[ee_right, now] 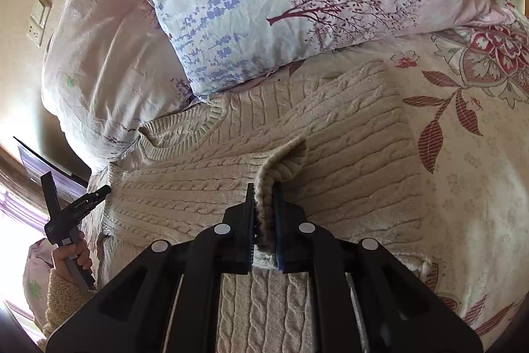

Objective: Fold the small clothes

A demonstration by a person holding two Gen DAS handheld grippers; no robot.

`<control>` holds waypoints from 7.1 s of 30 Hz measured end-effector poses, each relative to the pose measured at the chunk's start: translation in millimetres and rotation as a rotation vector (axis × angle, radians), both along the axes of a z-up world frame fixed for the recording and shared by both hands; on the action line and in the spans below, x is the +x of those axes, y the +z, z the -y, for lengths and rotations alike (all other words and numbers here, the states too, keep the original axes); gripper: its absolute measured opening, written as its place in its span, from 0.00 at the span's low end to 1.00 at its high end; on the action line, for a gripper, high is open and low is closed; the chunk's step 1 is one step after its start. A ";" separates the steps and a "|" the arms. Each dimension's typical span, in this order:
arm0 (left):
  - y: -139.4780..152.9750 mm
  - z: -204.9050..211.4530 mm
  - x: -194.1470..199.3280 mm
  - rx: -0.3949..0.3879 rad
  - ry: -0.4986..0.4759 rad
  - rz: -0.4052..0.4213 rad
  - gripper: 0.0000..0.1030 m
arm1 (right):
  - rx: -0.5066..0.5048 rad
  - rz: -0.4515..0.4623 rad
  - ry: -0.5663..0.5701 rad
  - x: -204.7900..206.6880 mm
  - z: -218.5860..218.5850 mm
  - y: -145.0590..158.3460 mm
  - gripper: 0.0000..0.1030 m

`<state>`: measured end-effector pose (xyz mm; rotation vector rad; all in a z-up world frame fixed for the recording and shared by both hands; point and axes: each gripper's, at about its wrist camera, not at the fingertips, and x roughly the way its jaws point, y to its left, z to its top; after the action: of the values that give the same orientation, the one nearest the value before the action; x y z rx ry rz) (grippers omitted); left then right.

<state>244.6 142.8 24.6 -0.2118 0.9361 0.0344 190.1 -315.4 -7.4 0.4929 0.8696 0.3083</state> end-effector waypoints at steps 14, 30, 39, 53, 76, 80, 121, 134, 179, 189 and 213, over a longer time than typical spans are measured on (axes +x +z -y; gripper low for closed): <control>-6.4 9.7 3.4 -0.027 -0.040 0.009 0.07 | 0.030 0.188 0.001 -9.5 -8.1 37.5 0.09; -1.2 -13.6 -5.1 -0.095 -0.006 0.066 0.22 | -0.125 0.040 -0.123 4.7 -2.2 1.4 0.23; 16.3 -41.0 -112.1 -0.239 -0.136 0.112 0.55 | 0.009 0.081 -0.099 -88.8 63.7 0.8 0.57; -24.4 -46.2 -230.0 -0.415 -0.189 0.065 0.53 | 0.231 -0.019 0.022 -172.8 61.9 -47.1 0.44; -34.1 -9.5 -305.3 -0.512 -0.332 -0.016 0.17 | 0.254 0.063 0.282 -242.6 18.2 -52.5 0.12; -32.4 -3.5 -305.9 -0.428 -0.342 -0.031 0.07 | 0.166 0.124 0.290 -247.3 10.2 -42.7 0.08; 100.9 -16.6 -92.4 -0.342 -0.086 0.364 0.06 | -0.266 0.680 -0.089 -128.9 -2.8 96.0 0.07; 38.9 3.7 -16.2 -0.314 -0.022 0.235 0.06 | -0.285 0.408 -0.158 -29.0 -5.4 46.3 0.07; 9.6 -2.2 -52.3 -0.131 -0.128 0.126 0.46 | -0.125 0.099 -0.162 -25.3 45.2 6.2 0.44; -9.1 -1.5 -50.4 -0.157 -0.123 0.063 0.12 | -0.178 0.116 -0.137 -32.0 36.4 -3.7 0.10; -9.7 -1.3 -67.5 -0.082 -0.169 0.060 0.13 | -0.307 0.095 -0.222 -51.4 28.2 -9.3 0.10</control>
<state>177.1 144.0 14.9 -0.2080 0.8933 -0.1657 138.6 -343.6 -16.7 0.2826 0.7459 -0.0071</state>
